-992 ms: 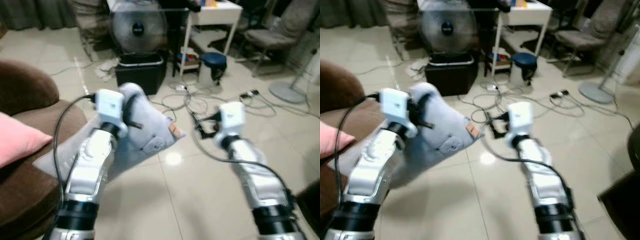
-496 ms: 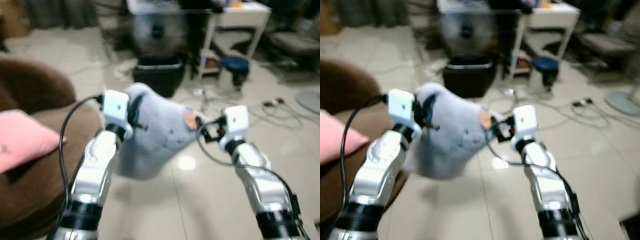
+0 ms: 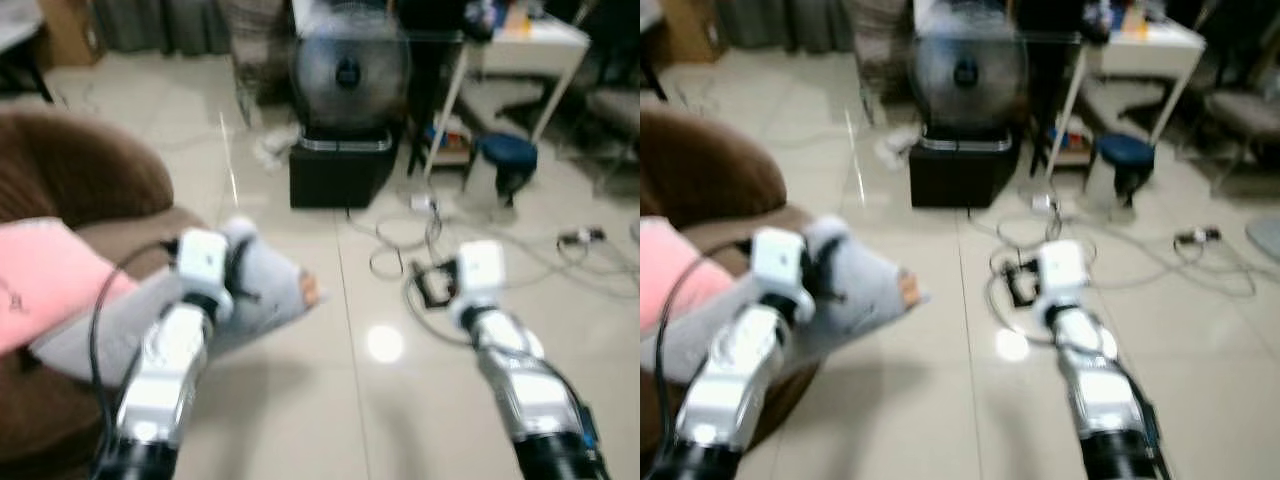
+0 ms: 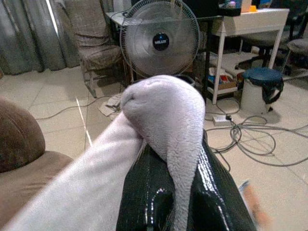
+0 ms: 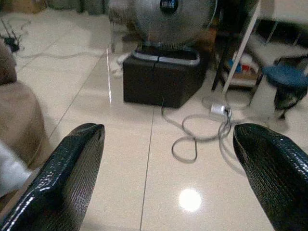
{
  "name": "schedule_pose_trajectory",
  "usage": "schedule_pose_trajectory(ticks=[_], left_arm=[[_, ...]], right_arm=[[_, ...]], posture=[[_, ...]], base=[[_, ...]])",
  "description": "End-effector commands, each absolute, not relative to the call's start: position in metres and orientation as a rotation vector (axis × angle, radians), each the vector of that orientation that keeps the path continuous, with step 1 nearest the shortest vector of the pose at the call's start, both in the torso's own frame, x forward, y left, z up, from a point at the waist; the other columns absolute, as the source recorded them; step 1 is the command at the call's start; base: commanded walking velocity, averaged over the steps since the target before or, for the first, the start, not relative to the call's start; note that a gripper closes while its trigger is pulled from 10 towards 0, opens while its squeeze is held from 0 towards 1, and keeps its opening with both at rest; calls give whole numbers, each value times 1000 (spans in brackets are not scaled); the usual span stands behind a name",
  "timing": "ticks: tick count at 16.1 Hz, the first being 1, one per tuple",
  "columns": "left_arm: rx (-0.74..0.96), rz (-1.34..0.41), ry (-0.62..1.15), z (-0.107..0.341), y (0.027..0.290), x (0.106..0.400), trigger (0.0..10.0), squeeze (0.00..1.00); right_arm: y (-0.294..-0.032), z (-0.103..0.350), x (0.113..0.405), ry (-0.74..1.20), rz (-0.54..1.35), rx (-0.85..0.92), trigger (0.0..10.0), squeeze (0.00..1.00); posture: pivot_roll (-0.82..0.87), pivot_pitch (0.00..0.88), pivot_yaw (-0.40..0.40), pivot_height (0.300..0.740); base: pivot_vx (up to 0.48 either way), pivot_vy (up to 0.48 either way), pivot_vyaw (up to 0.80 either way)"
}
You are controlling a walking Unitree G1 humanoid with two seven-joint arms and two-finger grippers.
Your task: Move the pillow to the sofa from floor
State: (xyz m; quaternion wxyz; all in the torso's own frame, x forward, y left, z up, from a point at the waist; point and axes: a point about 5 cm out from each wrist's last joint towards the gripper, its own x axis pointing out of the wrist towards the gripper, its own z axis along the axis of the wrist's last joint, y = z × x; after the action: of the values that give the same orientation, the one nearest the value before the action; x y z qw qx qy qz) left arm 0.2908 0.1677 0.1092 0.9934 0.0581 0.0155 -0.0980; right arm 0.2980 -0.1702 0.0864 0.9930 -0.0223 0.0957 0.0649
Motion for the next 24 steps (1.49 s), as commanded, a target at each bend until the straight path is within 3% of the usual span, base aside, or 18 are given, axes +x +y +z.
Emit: schedule_pose_trajectory(ticks=[1,4,10,24], left_arm=[[131,-193,-63,128,170,296,10000,0],[138,-220,-76,130,164,299,10000,0],[141,-262,-83,133,156,305,10000,0],[144,-281,-92,136,151,313,10000,0]], right_arm=[[-160,94,303,151,159,-27,10000,0],[-160,95,304,142,140,19,10000,0],[-178,90,297,143,30,42,10000,0],[-185,92,290,144,40,-24,10000,0]], posture=[[114,0,-24,740],[93,0,-1,740],[56,0,42,740],[38,0,60,740]], base=[[424,0,0],[424,0,0],[423,0,-750],[425,0,0]])
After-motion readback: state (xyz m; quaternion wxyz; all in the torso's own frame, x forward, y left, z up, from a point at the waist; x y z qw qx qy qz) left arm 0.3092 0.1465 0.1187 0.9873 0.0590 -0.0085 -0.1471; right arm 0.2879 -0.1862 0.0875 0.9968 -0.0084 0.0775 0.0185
